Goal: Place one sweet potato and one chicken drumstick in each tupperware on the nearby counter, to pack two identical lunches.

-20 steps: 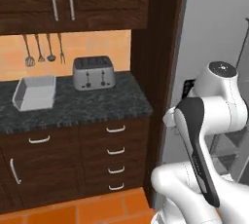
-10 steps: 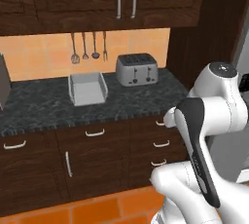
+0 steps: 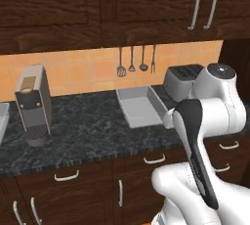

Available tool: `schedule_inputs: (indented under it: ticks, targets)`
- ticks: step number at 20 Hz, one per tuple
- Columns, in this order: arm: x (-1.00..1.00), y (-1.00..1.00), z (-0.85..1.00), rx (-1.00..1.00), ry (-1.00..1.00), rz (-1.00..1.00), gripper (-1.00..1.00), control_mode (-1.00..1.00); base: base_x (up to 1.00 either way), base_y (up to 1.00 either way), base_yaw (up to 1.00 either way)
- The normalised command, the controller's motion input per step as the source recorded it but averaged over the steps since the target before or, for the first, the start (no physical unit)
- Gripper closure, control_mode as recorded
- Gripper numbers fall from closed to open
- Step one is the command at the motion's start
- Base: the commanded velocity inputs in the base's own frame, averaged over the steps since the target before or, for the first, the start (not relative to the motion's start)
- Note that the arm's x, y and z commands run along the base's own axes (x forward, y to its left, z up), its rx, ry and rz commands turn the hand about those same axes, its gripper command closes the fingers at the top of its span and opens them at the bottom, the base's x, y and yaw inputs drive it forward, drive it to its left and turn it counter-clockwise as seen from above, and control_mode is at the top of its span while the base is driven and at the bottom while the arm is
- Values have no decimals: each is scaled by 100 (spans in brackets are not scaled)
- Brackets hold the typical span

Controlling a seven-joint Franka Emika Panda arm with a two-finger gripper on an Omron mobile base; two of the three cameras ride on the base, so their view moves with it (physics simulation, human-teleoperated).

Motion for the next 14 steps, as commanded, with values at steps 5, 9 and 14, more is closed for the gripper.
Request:
schedule_inputs:
  ticks: [5,9,14]
  targets:
    - [15,-9,-7,3,-4,-3,100,-100,5,1,0]
    - [98,-12,-34,1,-2,-7,100,-100,0,0,0]
    - [99,0,-35,12,3,-10,100,-100,0,0,0]
